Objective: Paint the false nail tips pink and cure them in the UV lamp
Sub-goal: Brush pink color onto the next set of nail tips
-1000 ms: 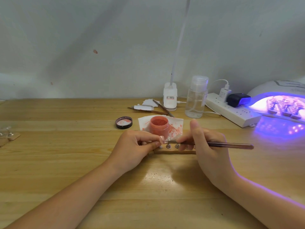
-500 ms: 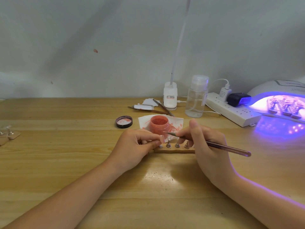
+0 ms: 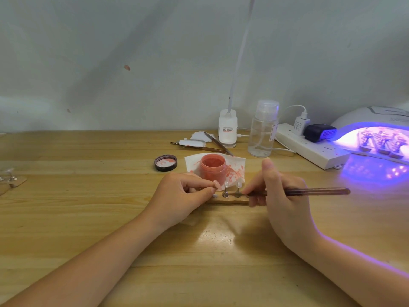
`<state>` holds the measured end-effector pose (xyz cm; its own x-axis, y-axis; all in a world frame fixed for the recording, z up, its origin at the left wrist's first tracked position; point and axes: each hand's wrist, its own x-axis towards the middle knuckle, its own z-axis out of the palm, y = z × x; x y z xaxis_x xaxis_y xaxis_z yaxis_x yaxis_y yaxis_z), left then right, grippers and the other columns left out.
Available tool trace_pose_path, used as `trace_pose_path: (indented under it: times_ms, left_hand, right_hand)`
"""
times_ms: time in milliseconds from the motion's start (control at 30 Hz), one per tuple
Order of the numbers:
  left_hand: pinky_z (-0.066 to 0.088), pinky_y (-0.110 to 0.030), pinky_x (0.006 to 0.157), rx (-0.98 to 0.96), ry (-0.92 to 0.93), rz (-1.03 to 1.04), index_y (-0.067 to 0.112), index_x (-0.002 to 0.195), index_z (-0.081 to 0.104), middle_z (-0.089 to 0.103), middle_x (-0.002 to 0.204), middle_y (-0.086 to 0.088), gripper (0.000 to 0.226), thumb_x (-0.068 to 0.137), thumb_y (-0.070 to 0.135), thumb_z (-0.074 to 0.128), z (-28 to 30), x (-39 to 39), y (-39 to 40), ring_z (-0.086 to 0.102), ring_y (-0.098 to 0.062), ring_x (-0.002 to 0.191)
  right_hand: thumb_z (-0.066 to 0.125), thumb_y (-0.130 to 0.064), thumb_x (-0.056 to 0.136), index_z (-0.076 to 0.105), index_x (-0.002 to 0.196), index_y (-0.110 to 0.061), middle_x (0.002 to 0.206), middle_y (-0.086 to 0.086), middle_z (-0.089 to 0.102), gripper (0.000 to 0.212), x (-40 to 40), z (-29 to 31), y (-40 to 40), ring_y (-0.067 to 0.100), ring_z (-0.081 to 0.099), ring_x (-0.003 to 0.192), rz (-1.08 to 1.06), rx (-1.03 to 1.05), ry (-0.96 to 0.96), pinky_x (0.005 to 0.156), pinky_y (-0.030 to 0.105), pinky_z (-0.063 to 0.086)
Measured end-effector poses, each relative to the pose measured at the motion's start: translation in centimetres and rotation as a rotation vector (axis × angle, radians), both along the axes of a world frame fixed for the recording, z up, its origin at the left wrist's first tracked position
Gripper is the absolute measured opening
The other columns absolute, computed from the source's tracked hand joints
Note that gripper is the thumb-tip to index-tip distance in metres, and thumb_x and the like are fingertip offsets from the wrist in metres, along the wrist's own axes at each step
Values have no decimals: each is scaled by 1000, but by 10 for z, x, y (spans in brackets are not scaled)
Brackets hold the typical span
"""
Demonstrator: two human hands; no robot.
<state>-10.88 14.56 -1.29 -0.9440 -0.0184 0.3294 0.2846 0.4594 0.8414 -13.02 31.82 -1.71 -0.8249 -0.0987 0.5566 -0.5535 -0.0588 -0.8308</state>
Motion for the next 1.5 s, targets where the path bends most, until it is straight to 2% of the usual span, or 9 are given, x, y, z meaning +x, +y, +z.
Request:
trace_pose_path:
  times_ms: [67,167,367,533,767,933,1233,1400,1500]
  left_hand:
    - [33,-8,54,-8,-3,-1,21,80,75,53,50,9,18,77,5,69,1,0,0,43,0,51]
    - [33,-7,55,-17,7,-13,20,79,75,60,64,-22,19,77,2,69,3,2,1,44,1,51]
    - [31,-6,53,-19,-4,-5,21,79,74,53,58,-13,21,77,1,68,3,2,2,43,0,49]
    - [32,-6,52,3,-5,-5,27,74,73,60,74,-32,26,77,1,68,5,3,3,41,0,47]
    - [32,-6,53,12,4,-16,29,73,72,59,68,-27,28,77,2,68,2,2,1,41,1,48]
    - [35,-7,57,12,15,-42,28,74,74,63,68,16,30,76,-1,69,0,1,0,46,1,56]
    - [38,-12,54,82,-8,-35,17,73,74,65,75,-20,6,73,11,74,1,1,0,45,-10,54]
    - [41,-11,53,125,-50,-8,23,71,73,67,62,2,15,72,8,75,-2,-1,-1,51,-11,58]
    - [41,-16,54,129,-34,-2,31,65,73,68,67,-6,22,72,10,75,-2,-2,-2,51,-13,58]
  right_hand:
    - [46,-36,90,68,59,-15,51,-5,61,44,-1,1,-2,2,53,47,20,40,40,52,8,38]
    - [47,-43,87,69,55,-15,49,-1,61,47,-1,1,-3,4,55,46,35,62,3,53,12,41]
    - [44,-34,90,68,59,-14,52,-6,62,43,-2,0,-2,2,55,49,9,60,62,54,8,39]
    - [47,-49,87,67,50,-16,49,7,59,53,-2,-1,-1,8,52,43,20,16,-35,52,15,42]
    - [45,-37,88,67,53,-14,46,0,58,47,-2,0,-2,4,51,43,50,45,2,50,9,38]
    - [42,-28,90,66,56,-15,48,-3,58,44,-1,2,0,3,50,44,13,-12,57,51,9,37]
    - [41,-34,90,66,58,-12,49,2,61,46,-2,3,0,5,52,45,-6,-65,0,48,11,38]
    - [42,-30,90,69,67,-12,56,-4,65,40,-1,3,-1,3,54,48,14,16,58,52,10,39]
    - [42,-32,89,68,59,-10,50,-2,63,45,1,1,-1,3,53,44,68,20,22,51,9,39]
